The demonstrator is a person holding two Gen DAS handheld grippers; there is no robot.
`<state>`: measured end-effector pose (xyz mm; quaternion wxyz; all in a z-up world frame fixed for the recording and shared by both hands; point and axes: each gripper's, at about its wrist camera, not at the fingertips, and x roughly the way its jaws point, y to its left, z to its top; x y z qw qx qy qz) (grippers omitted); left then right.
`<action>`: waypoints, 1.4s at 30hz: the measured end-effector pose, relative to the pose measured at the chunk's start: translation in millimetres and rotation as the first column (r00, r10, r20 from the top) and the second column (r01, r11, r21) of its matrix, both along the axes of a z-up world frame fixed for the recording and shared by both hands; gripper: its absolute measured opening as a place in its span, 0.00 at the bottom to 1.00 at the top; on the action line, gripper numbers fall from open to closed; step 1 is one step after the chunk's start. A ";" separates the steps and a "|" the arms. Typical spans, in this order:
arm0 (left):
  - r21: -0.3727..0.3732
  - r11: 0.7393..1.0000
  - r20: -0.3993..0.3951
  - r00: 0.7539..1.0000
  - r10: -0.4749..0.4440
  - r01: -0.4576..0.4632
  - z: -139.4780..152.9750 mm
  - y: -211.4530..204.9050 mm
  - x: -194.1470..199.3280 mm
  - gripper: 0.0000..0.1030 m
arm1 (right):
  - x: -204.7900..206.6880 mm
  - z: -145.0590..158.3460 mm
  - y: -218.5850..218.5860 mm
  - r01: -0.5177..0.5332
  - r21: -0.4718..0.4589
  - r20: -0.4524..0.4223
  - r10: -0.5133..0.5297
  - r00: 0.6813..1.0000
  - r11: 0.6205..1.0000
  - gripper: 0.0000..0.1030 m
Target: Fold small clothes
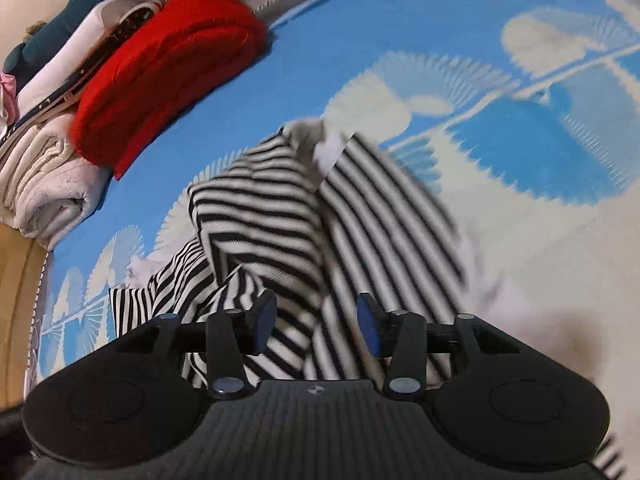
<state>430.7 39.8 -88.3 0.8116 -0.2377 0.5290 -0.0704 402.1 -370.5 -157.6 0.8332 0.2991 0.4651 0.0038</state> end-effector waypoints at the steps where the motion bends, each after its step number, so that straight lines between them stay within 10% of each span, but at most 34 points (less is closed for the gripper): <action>1: 0.011 1.000 -0.011 1.000 -0.002 0.002 -7.4 3.2 4.2 0.36 | 4.7 -5.0 5.3 0.004 0.002 -0.011 -0.004 1.000 1.000 0.53; 5: 0.043 0.999 -0.092 0.996 0.003 0.001 -32.0 3.1 1.8 0.34 | 17.8 -27.6 21.3 0.021 -0.010 -0.060 -0.022 0.998 1.000 0.53; 6: 0.043 0.999 -0.108 0.994 -0.001 0.006 -35.5 7.6 0.8 0.19 | 20.2 -32.0 24.6 0.015 -0.009 -0.068 -0.016 0.998 1.000 0.52; 8: 0.048 0.999 -0.087 0.996 -0.006 0.010 -32.7 9.0 4.2 0.02 | 22.1 -34.2 30.8 -0.004 -0.023 -0.054 0.003 0.999 1.000 0.25; 9: 0.052 0.999 -0.046 0.999 -0.004 0.007 -24.5 11.5 6.2 0.02 | 22.5 -30.6 32.5 -0.012 -0.033 -0.032 0.011 0.999 0.999 0.03; 16: -0.069 0.979 0.331 0.922 0.203 -0.191 46.3 72.8 3.9 0.01 | -12.6 60.5 8.6 -0.045 0.056 0.308 0.026 0.951 0.997 0.02; 18: -0.077 0.977 0.237 0.948 0.214 -0.201 35.3 82.9 4.9 0.02 | -24.5 64.3 7.7 -0.135 0.030 0.255 0.123 0.959 0.990 0.02; 20: -0.021 0.988 0.026 0.987 0.157 -0.156 5.0 84.2 11.5 0.04 | -30.9 34.4 16.9 -0.280 0.028 0.019 0.280 0.960 0.960 0.02; 23: 0.041 0.973 -0.137 0.964 0.229 -0.225 -23.8 96.7 6.7 0.24 | -40.3 0.2 25.0 -0.309 -0.105 -0.184 0.287 0.940 0.945 0.07; 26: -0.037 0.960 -0.137 0.953 0.271 -0.278 -19.4 104.1 4.3 0.30 | -33.1 10.7 4.9 -0.171 -0.095 -0.084 0.163 0.983 0.981 0.20; 28: -0.055 0.967 -0.124 0.963 0.239 -0.247 -11.2 95.6 10.4 0.40 | -25.3 13.7 -5.4 -0.073 -0.061 -0.027 0.072 0.997 0.995 0.48; 30: -0.043 0.976 -0.137 0.969 0.204 -0.212 -12.1 84.3 14.3 0.54 | -16.8 3.3 -3.3 -0.067 -0.056 -0.036 0.065 0.997 0.996 0.49; 35: -0.001 0.986 -0.199 0.966 0.164 -0.167 -36.1 60.6 15.5 0.41 | 0.1 -29.7 14.5 -0.062 0.026 -0.132 0.065 0.989 0.998 0.46; 36: 0.008 0.986 -0.192 0.967 0.165 -0.167 -36.7 58.8 13.7 0.10 | 0.5 -30.2 17.3 -0.068 0.020 -0.125 0.070 0.990 0.997 0.27; 37: 0.017 0.985 -0.172 0.970 0.170 -0.170 -31.8 57.7 12.5 0.02 | 1.1 -27.7 19.9 -0.070 0.008 -0.112 0.070 0.991 0.998 0.00; 42: -0.142 0.986 0.221 0.968 0.121 -0.091 41.1 57.4 1.6 0.02 | -20.7 29.7 0.2 0.078 0.129 0.159 -0.098 0.982 0.989 0.01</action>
